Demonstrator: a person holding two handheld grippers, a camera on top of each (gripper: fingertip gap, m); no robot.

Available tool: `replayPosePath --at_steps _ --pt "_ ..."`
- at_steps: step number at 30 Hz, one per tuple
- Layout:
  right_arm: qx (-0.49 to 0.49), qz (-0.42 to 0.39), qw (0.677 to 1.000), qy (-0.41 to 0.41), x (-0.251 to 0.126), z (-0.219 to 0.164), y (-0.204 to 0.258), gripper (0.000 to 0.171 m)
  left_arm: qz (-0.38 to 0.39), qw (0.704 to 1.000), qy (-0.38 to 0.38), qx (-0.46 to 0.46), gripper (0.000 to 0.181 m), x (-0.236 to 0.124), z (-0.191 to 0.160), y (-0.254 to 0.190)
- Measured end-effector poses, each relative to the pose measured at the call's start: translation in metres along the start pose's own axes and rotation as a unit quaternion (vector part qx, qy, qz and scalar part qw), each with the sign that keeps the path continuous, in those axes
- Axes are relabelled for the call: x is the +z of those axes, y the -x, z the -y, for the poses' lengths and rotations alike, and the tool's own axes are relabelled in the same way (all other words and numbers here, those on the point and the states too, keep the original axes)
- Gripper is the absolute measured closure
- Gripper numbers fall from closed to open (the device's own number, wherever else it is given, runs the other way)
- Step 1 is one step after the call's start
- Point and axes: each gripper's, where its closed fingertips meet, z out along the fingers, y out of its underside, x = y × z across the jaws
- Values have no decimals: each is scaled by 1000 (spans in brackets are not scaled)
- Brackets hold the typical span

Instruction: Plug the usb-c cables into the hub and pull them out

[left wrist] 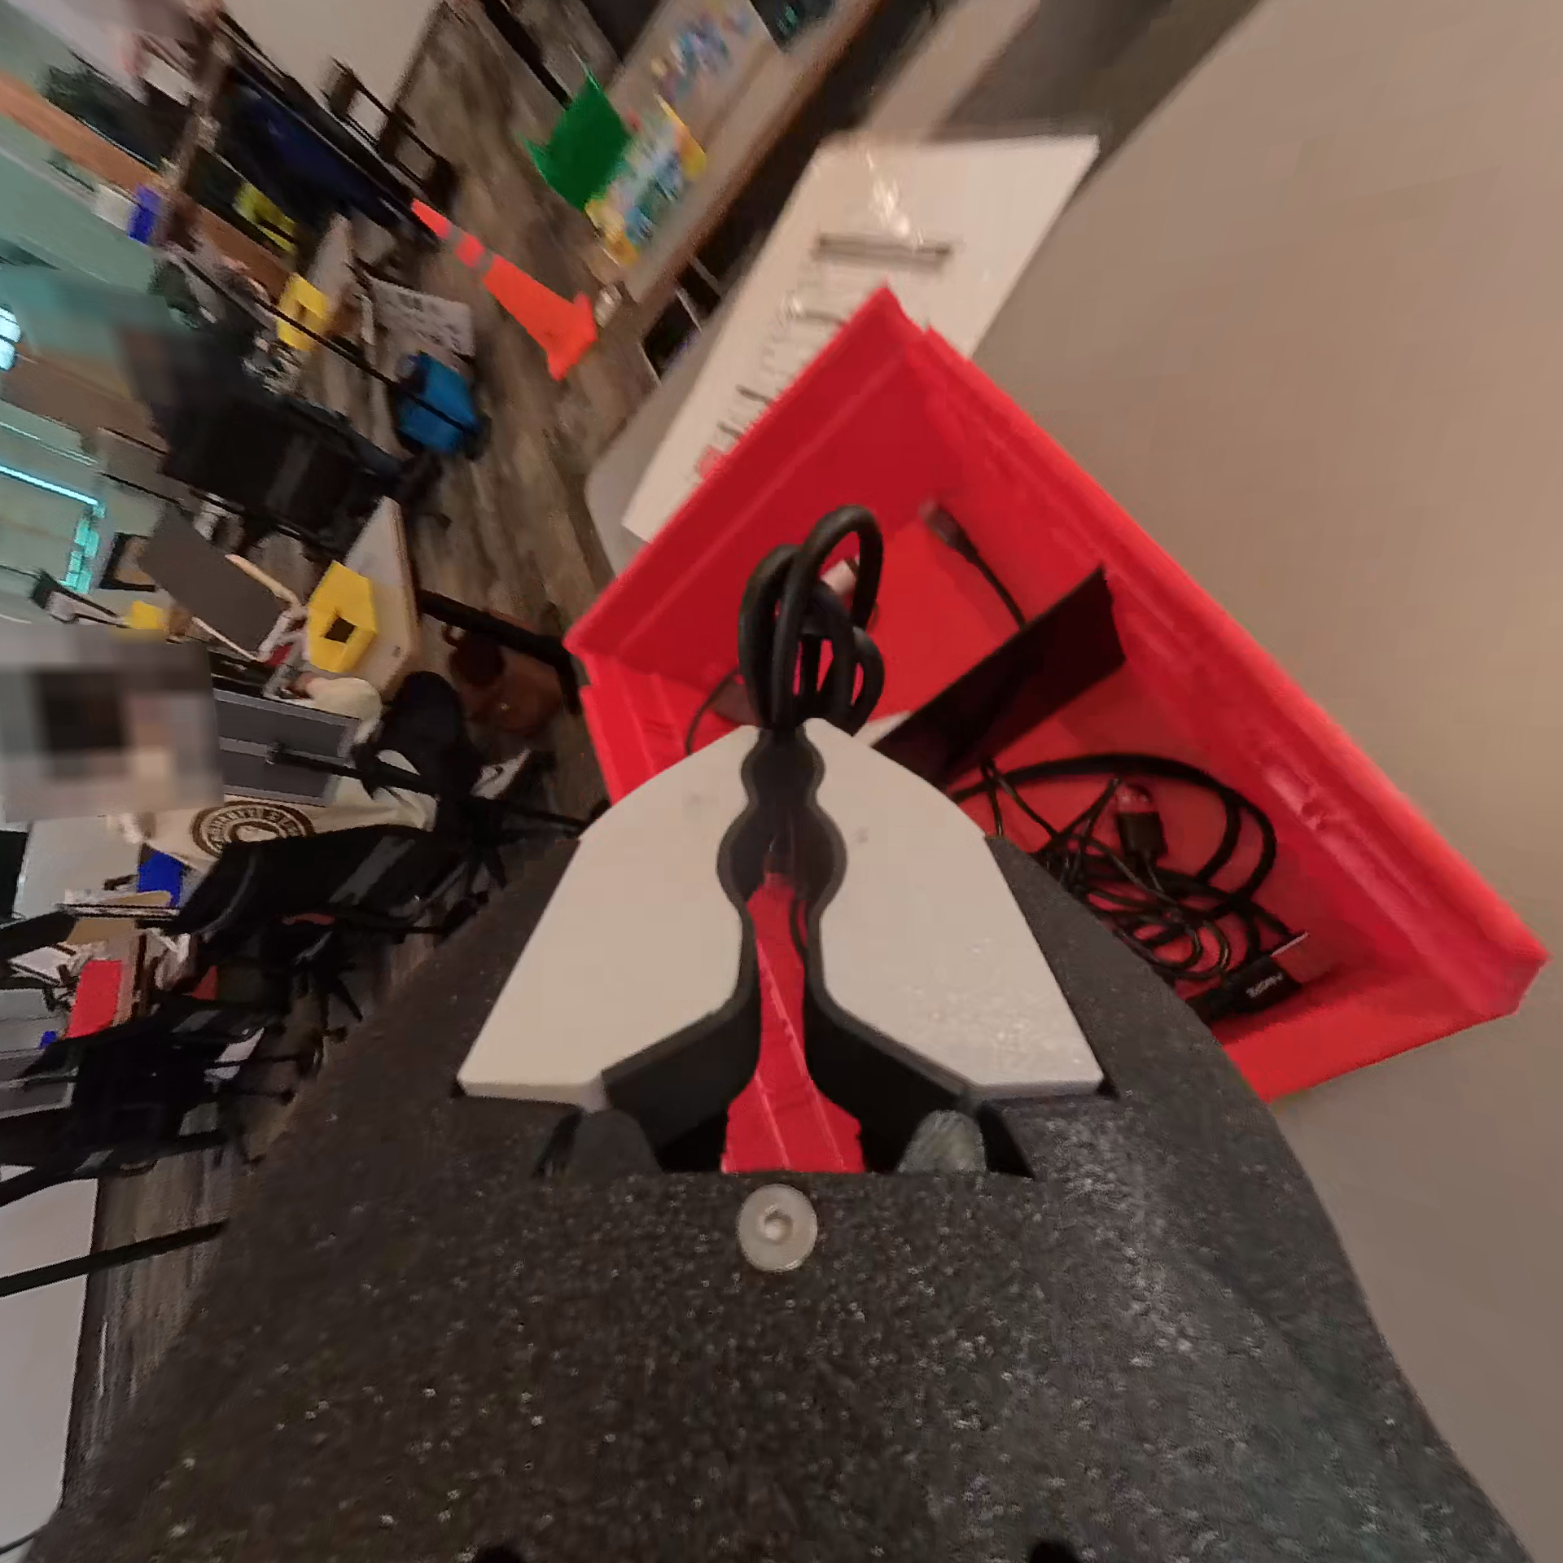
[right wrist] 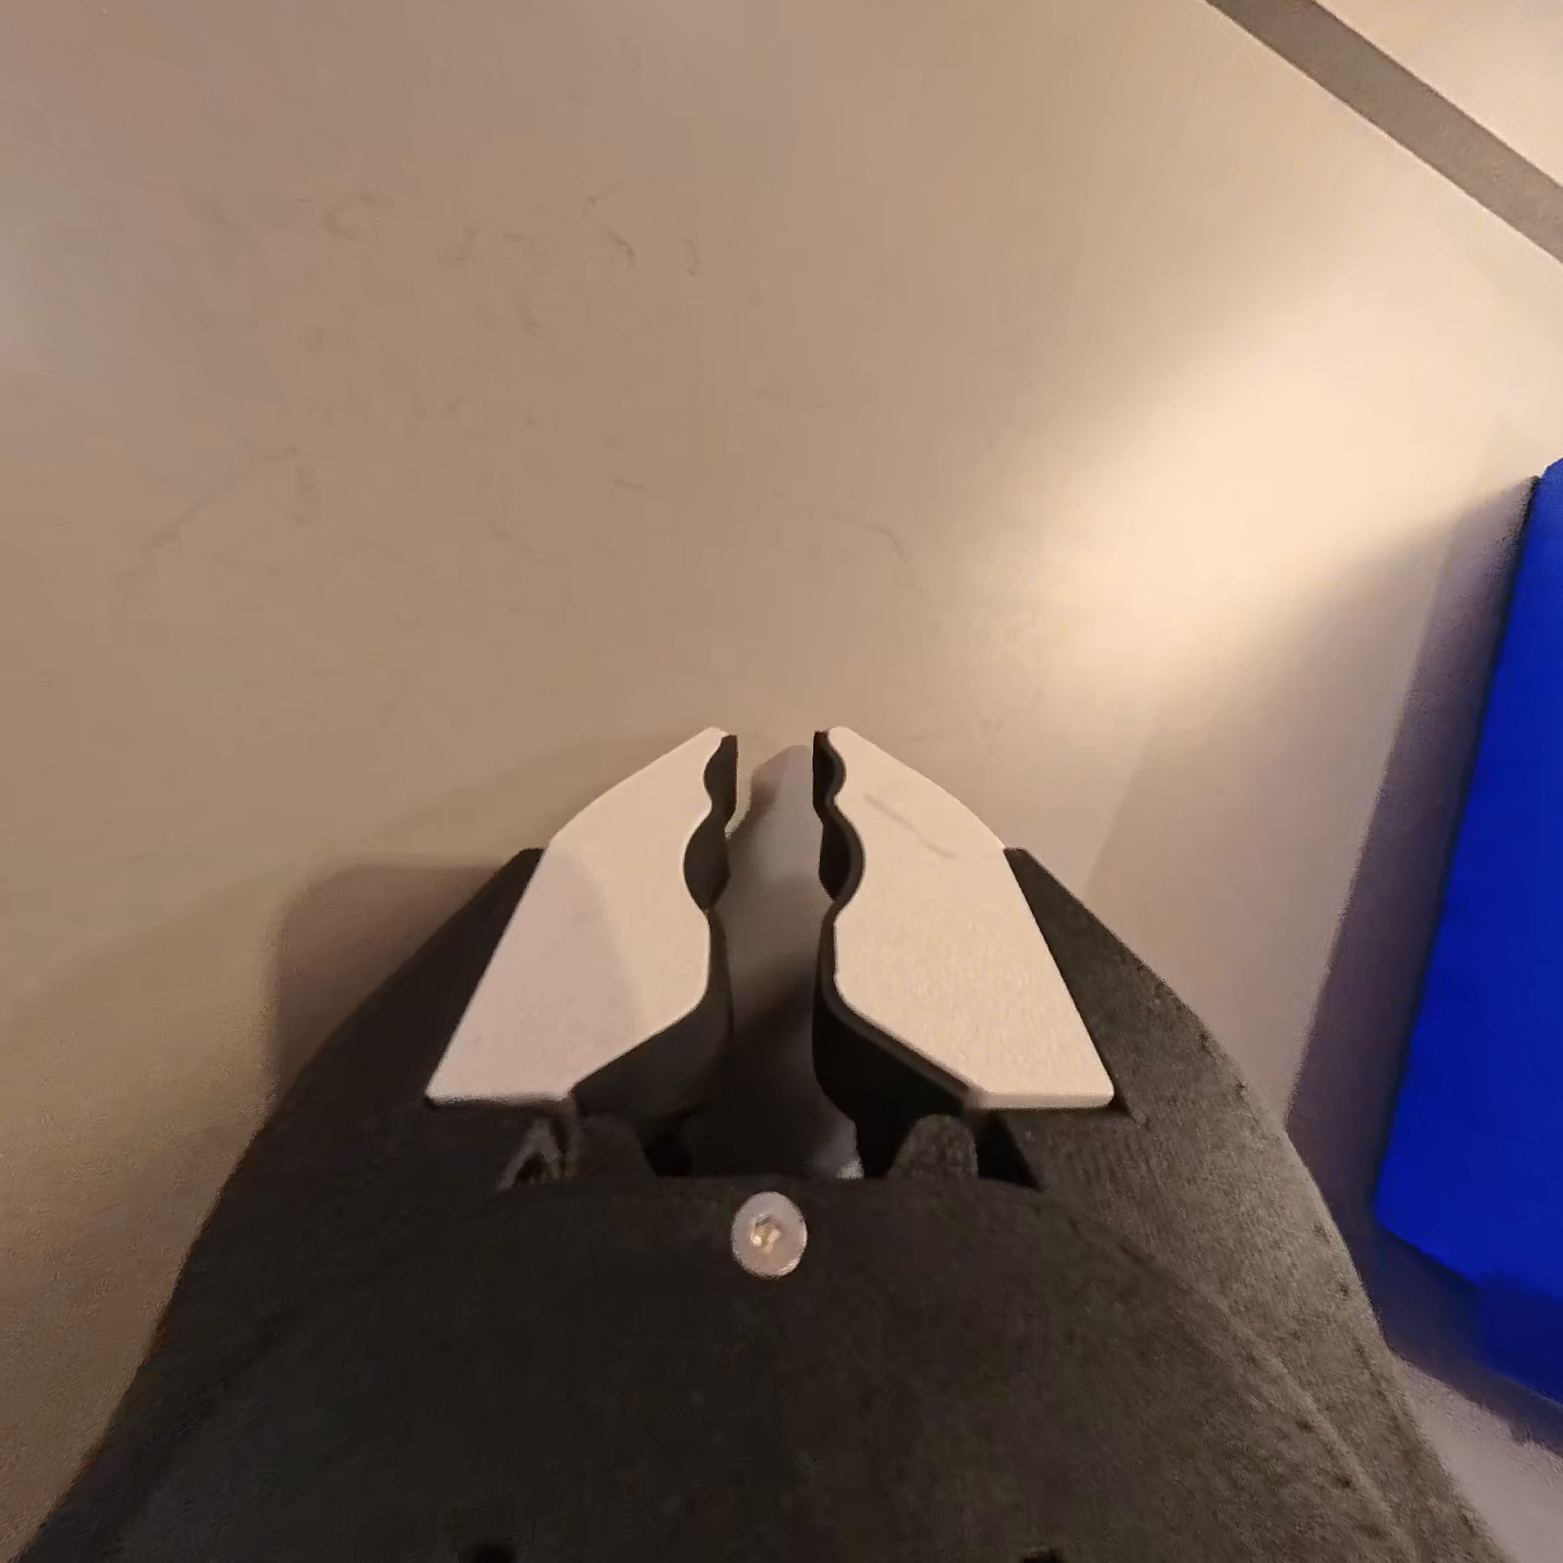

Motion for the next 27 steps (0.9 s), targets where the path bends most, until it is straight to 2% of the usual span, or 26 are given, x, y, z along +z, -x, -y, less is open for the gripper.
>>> replayPosePath --at_steps 1,5,9,15,20,27 --pt "1 2 1000 0 0 0 0 154 10 1000 -21 -6 177 -10 12 3" --pt "4 6 1000 1 0 0 0 154 -3 992 -123 -25 177 -52 72 -10" --pt "4 7 1000 1 0 0 1 155 -77 979 -187 -12 177 -67 122 -71" --pt "-1 6 1000 0 0 0 1 155 -205 962 -183 12 178 -30 152 -204" --pt "-6 1 1000 -2 -1 1 1 155 -312 932 -185 13 177 -10 173 -319" --pt "3 12 1000 1 0 0 2 156 -392 899 -193 16 180 -4 201 -421"
